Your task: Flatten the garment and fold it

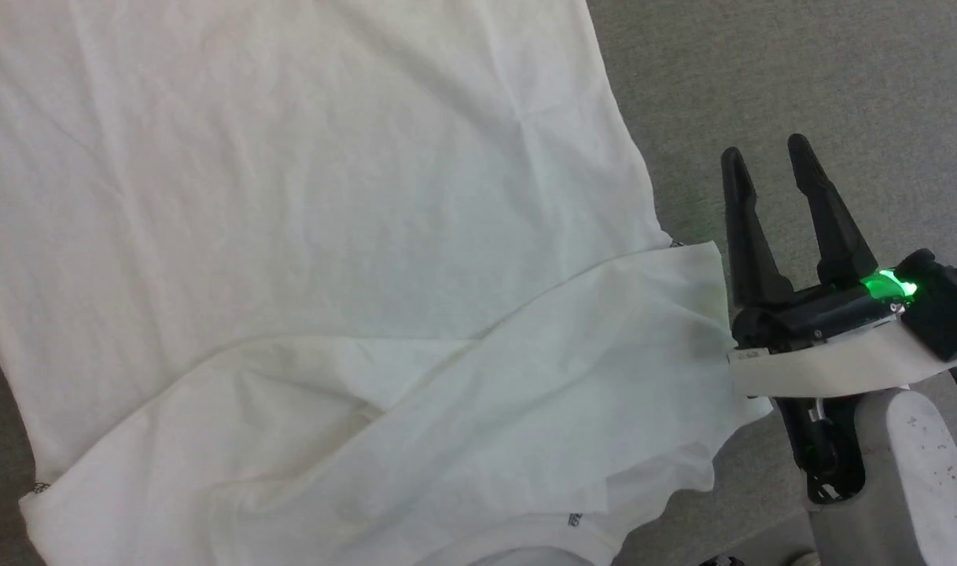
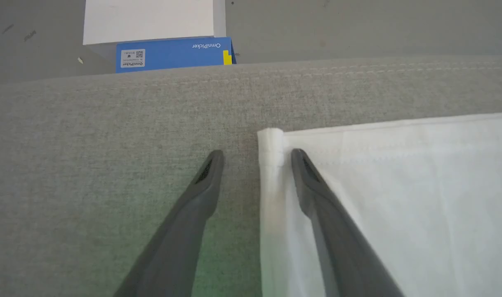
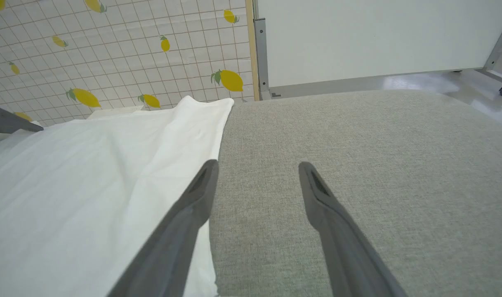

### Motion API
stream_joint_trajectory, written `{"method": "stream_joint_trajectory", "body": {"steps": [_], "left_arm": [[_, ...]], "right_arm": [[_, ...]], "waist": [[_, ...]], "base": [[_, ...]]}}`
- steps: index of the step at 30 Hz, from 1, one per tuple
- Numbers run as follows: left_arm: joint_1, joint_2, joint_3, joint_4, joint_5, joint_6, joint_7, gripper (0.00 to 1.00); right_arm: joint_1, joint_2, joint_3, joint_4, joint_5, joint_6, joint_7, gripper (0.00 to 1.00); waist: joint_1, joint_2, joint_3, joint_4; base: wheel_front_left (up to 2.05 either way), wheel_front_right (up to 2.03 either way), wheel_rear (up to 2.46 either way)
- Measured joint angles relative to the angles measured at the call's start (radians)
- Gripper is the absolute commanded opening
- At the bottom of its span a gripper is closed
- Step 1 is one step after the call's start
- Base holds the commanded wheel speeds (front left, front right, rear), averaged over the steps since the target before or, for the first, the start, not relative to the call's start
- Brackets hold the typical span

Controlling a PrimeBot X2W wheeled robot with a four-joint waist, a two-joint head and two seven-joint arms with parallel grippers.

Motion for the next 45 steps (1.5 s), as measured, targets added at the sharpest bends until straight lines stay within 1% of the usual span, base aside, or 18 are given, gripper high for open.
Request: {"method": "stream_joint_trajectory", "body": {"steps": [3,7,9,11,15,17,20,23,25,27,31,36,38,39,40,41,43,45], "left_arm": [[0.0,0.007,-0.005,-0.026,0.012,0.001,0.014,0.0],[0.0,0.003,-0.024,-0.038,0.017,-0.003,-0.018,0.0],[-0.003,-0.016,-0.037,-0.036,0.013,-0.01,-0.042,0.0],[-0.011,-0.036,-0.059,-0.031,0.012,-0.023,-0.064,0.0],[-0.044,-0.09,-0.101,-0.019,-0.015,-0.052,-0.119,0.0],[-0.06,-0.121,-0.122,-0.012,-0.024,-0.064,-0.143,0.0],[-0.087,-0.162,-0.153,0.003,-0.03,-0.078,-0.171,0.0],[-0.103,-0.191,-0.176,0.018,-0.037,-0.09,-0.182,0.0],[-0.116,-0.208,-0.188,0.024,-0.04,-0.096,-0.19,0.0],[-0.131,-0.227,-0.199,0.03,-0.048,-0.1,-0.205,0.0],[-0.15,-0.263,-0.222,0.034,-0.053,-0.114,-0.228,0.0],[-0.167,-0.277,-0.239,0.048,-0.075,-0.131,-0.247,0.0],[-0.173,-0.278,-0.241,0.055,-0.076,-0.135,-0.252,0.0],[-0.175,-0.279,-0.243,0.058,-0.08,-0.135,-0.255,0.0],[-0.177,-0.28,-0.244,0.063,-0.082,-0.137,-0.256,0.0],[-0.178,-0.28,-0.244,0.067,-0.082,-0.138,-0.256,0.0],[-0.18,-0.28,-0.245,0.076,-0.083,-0.138,-0.264,0.0],[-0.185,-0.278,-0.244,0.082,-0.083,-0.139,-0.274,0.0]], "right_arm": [[-0.033,-0.017,0.014,0.001,0.0,0.0,0.002,1.0],[-0.129,-0.052,0.03,0.007,-0.004,0.0,0.038,1.0],[-0.22,-0.059,0.019,0.023,0.011,0.0,0.057,1.0],[-0.316,-0.069,0.008,0.063,0.022,0.0,0.116,1.0],[-0.545,-0.074,-0.025,0.199,0.06,0.0,0.227,1.0],[-0.654,-0.077,-0.041,0.29,0.065,0.0,0.313,1.0],[-0.791,-0.088,-0.056,0.442,0.065,0.0,0.474,1.0],[-0.891,-0.103,-0.072,0.565,0.042,0.0,0.63,1.0],[-0.944,-0.118,-0.084,0.627,0.007,0.0,0.722,1.0],[-0.994,-0.125,-0.111,0.677,-0.025,0.0,0.795,1.0],[-1.06,-0.135,-0.164,0.735,-0.089,0.0,0.887,1.0],[-1.082,-0.136,-0.207,0.791,-0.19,0.0,1.026,1.0],[-1.089,-0.133,-0.216,0.794,-0.224,0.0,1.077,0.76],[-1.103,-0.133,-0.218,0.79,-0.238,0.0,1.107,0.49],[-1.114,-0.132,-0.218,0.784,-0.249,0.0,1.135,0.35],[-1.117,-0.129,-0.219,0.777,-0.255,0.0,1.153,0.25],[-1.118,-0.122,-0.215,0.754,-0.263,0.0,1.184,0.0],[-1.112,-0.122,-0.212,0.731,-0.266,0.0,1.19,0.0]], "waist": [[0.0,0.0,0.005,0.002],[0.0,0.0,0.009,0.014],[0.0,0.0,0.01,0.028],[0.0,0.0,0.011,0.045],[0.0001,0.0,0.011,0.088],[0.0,0.0,0.012,0.112],[0.0001,0.0,0.016,0.155],[0.0001,0.0,0.021,0.198],[0.0001,0.0,0.025,0.226],[0.0001,0.0,0.031,0.255],[0.0,0.0,0.045,0.303],[0.0,0.0,0.071,0.351],[0.0,0.0,0.082,0.361],[0.0,0.0,0.087,0.365],[0.0,0.0,0.092,0.367],[0.0,0.0,0.095,0.368],[0.0,0.0,0.097,0.367],[0.0,0.0,0.097,0.363]], "base": [[0.0,0.0,0.0],[0.0,0.0,0.0],[0.0,0.0,0.0],[0.0,0.0,0.0],[0.0,0.0,0.0],[0.0,0.0,0.0],[0.0,0.0,0.0],[0.0,0.0,0.0],[0.0,0.0,0.0],[0.0,0.0,0.0],[0.0,0.0,0.0],[0.0,0.0,0.0],[0.0,0.0,0.0],[0.0,0.0,0.0],[0.0,0.0,0.0],[0.0,0.0,0.0],[0.0,0.0,0.0],[0.0,0.0,0.0]]}}
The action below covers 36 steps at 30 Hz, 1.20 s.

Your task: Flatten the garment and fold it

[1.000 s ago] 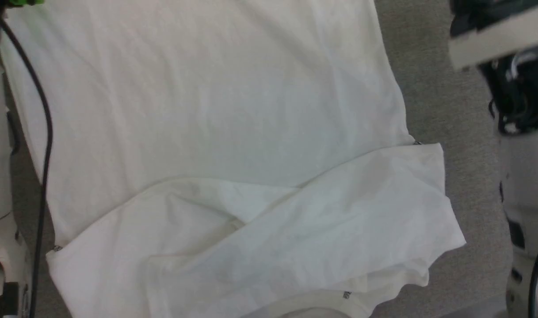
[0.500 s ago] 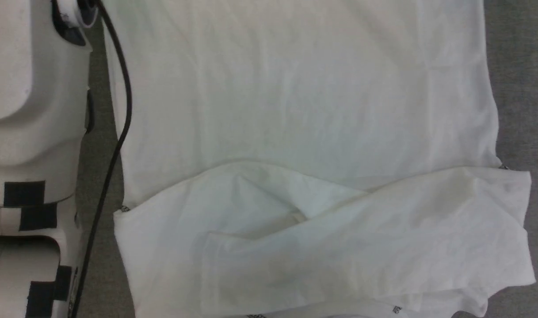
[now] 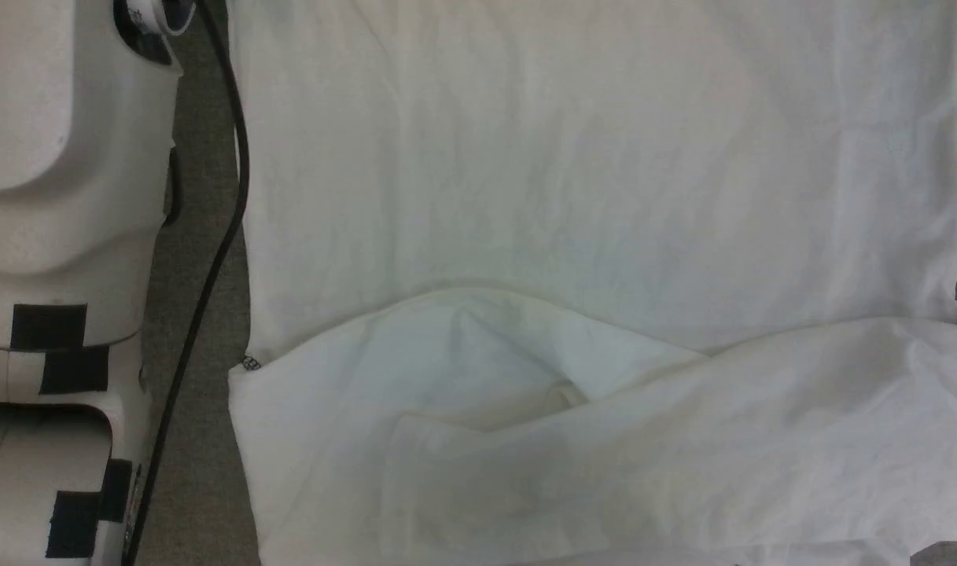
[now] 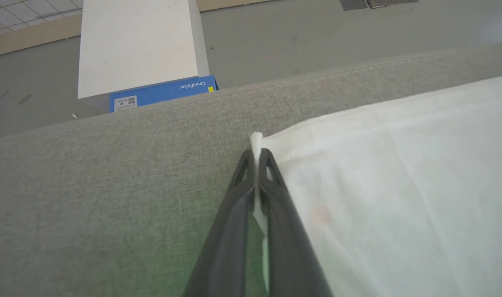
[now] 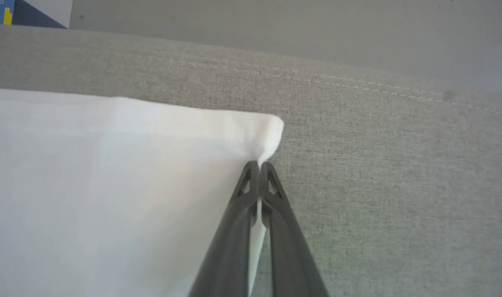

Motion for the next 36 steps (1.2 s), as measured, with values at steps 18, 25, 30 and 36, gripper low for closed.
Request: {"method": "stream_joint_trajectory", "body": {"steps": [18,25,30,36], "left_arm": [[-0.054,0.064,-0.015,0.078,0.1,-0.011,-0.54,0.0],[0.136,0.075,0.008,0.043,0.043,-0.03,-0.697,0.0],[0.387,0.099,0.016,-0.081,-0.011,-0.038,-0.732,0.0],[0.745,0.133,0.041,-0.266,-0.079,-0.002,-0.692,0.0]], "right_arm": [[0.104,-0.044,0.074,-0.13,0.065,0.0,-0.59,0.0],[0.322,-0.084,0.179,-0.233,0.222,0.0,-0.782,0.0],[0.546,-0.11,0.204,-0.366,0.331,0.0,-0.853,0.0],[0.869,-0.122,0.163,-0.526,0.36,0.0,-0.854,0.0]], "waist": [[0.0,0.0,-0.046,-0.028],[0.0,0.0,-0.135,-0.031],[-0.0001,0.0,-0.223,-0.033],[-0.0002,0.0,-0.35,-0.034]], "base": [[0.0,0.0,0.0],[0.0,0.0,0.0],[0.0,0.0,0.0],[0.0,0.0,0.0]]}}
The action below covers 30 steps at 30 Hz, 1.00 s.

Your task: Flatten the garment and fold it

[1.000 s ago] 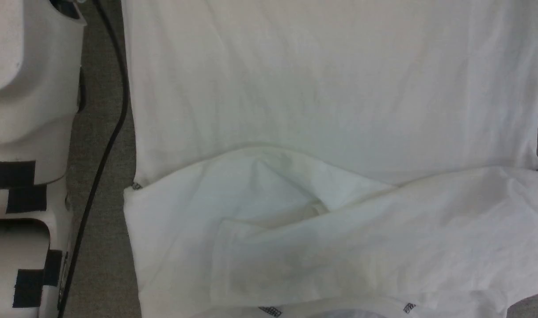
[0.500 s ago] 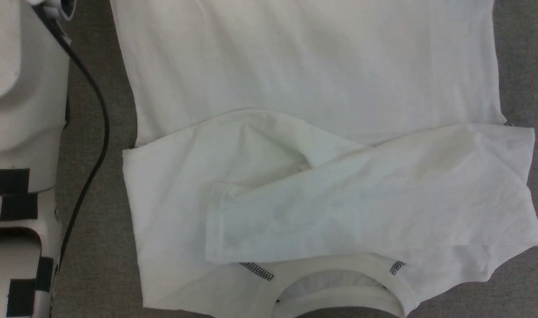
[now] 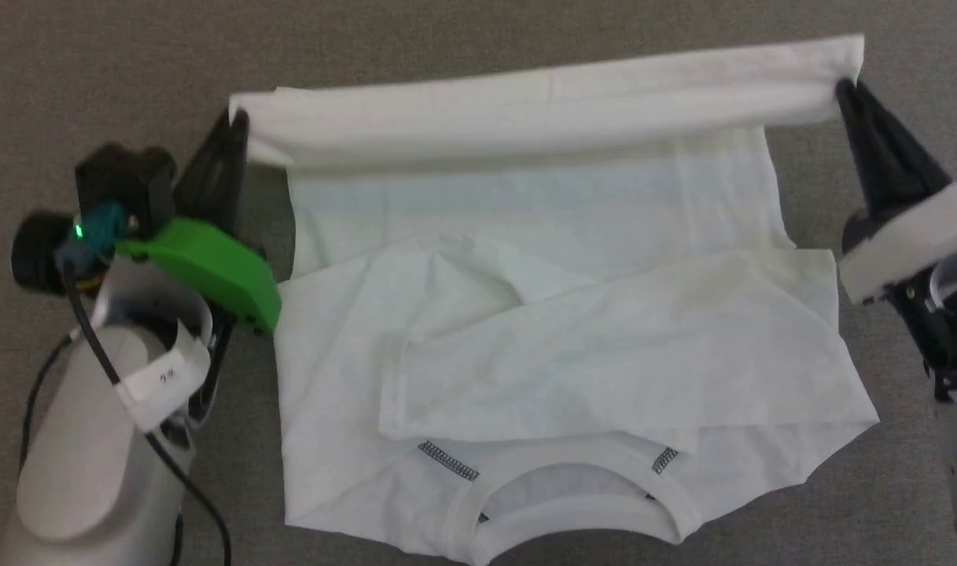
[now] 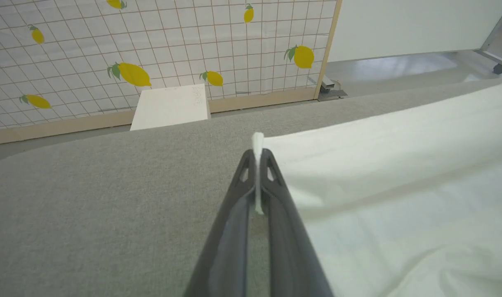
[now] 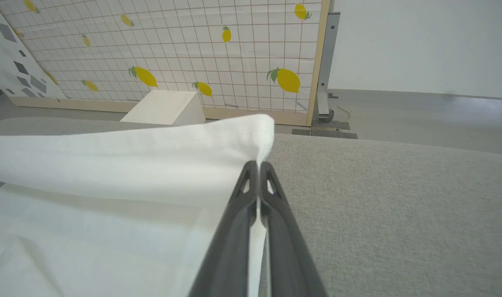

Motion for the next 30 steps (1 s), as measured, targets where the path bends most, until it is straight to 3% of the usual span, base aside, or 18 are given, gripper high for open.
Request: {"method": "stream_joint_trajectory", "body": {"steps": [7,12,21,30], "left_arm": [[0.385,0.001,0.004,-0.145,-0.106,0.038,0.058,0.0],[0.531,-0.017,0.002,-0.176,-0.146,0.059,0.067,0.0],[0.647,-0.042,-0.038,-0.101,-0.181,0.051,0.041,0.0],[0.646,-0.055,-0.084,0.003,-0.173,0.025,0.021,0.0]], "right_arm": [[0.317,0.046,-0.086,-0.133,-0.023,0.0,0.12,0.0],[0.477,0.105,-0.182,-0.204,-0.073,0.001,0.208,0.0],[0.65,0.234,-0.308,-0.239,-0.166,0.001,0.4,0.0],[0.67,0.258,-0.297,-0.174,-0.208,0.001,0.453,0.0]], "waist": [[-0.0001,0.0,-0.13,0.001],[-0.0001,0.0,-0.192,0.011],[0.0,0.0,-0.251,0.047],[0.0,0.0,-0.265,0.054]], "base": [[0.0,0.0,0.0],[0.0,0.0,0.0],[0.0,0.0,0.0],[0.0,0.0,0.0]]}}
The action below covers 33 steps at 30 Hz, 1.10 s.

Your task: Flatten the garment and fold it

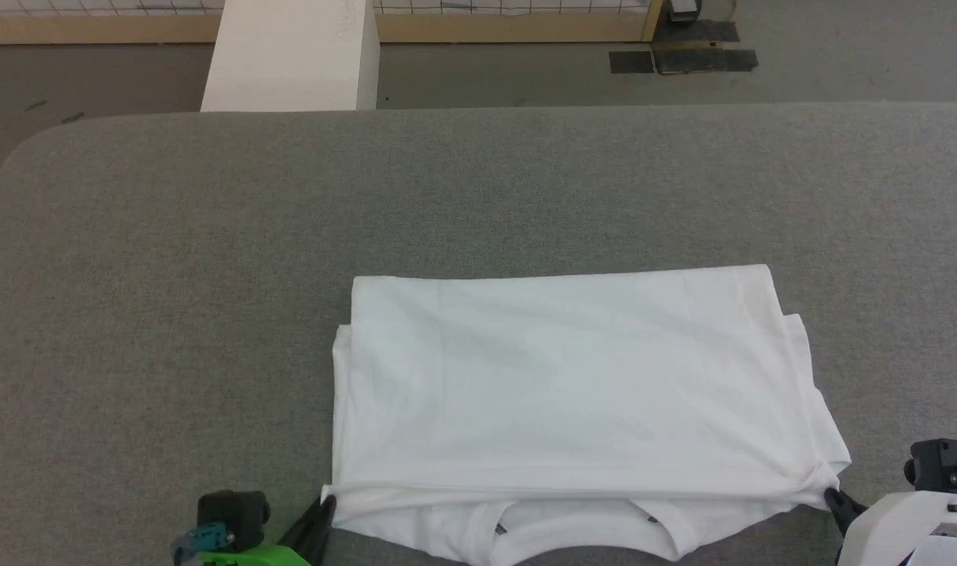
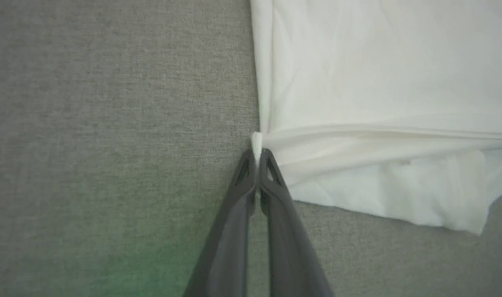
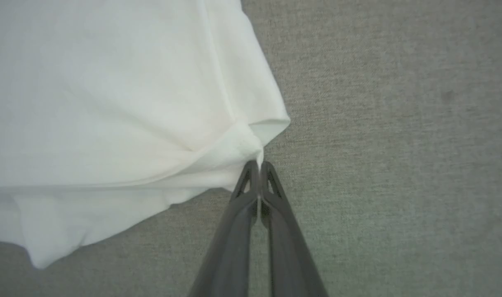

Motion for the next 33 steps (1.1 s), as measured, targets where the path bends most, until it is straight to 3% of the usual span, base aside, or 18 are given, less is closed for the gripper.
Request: {"method": "stream_joint_trajectory", "body": {"steps": [1,2,3,4,13,18,25,33], "left_arm": [[-0.001,-0.003,-0.002,0.01,-0.002,-0.001,0.001,0.01],[-0.002,-0.007,-0.003,0.019,-0.006,-0.002,0.005,0.23],[-0.003,-0.008,-0.003,0.025,-0.009,-0.004,0.005,0.8],[-0.004,-0.011,-0.003,0.029,-0.01,-0.004,0.004,1.0],[-0.012,-0.042,0.042,0.02,0.002,0.013,-0.156,1.0],[-0.085,-0.049,0.064,0.01,0.058,0.04,-0.282,1.0],[-0.216,-0.088,0.084,0.05,0.118,0.061,-0.369,1.0],[-0.321,-0.139,0.125,0.086,0.187,0.071,-0.382,1.0]], "right_arm": [[0.002,0.002,0.0,0.007,-0.003,0.0,0.01,0.0],[0.003,0.004,0.001,0.009,-0.005,0.0,0.019,0.16],[0.004,0.004,0.001,0.007,-0.005,0.0,0.023,1.0],[0.006,0.006,-0.005,0.004,-0.002,0.0,0.027,1.0],[0.021,0.014,-0.083,-0.139,0.044,-0.001,0.006,1.0],[-0.043,0.016,-0.086,-0.172,0.068,-0.001,-0.078,1.0],[-0.168,0.016,-0.068,-0.009,0.078,-0.001,-0.161,1.0],[-0.298,0.018,-0.048,0.243,0.071,-0.001,-0.117,1.0]], "waist": [[0.0,0.0,-0.002,0.0],[0.0,0.0,-0.004,0.001],[0.0,0.0,-0.006,0.002],[0.0,0.0,-0.009,0.004],[0.0,0.0,-0.04,0.024],[0.0,0.0,-0.053,0.035],[0.0,0.0,-0.047,0.048],[0.0001,0.0,-0.023,0.055]], "base": [[0.0,0.0,0.0],[0.0,0.0,0.0],[0.0,0.0,0.0],[0.0,0.0,0.0],[0.0,0.0,0.0],[0.0,0.0,0.0],[0.0,0.0,0.0],[0.0,0.0,0.0]]}}
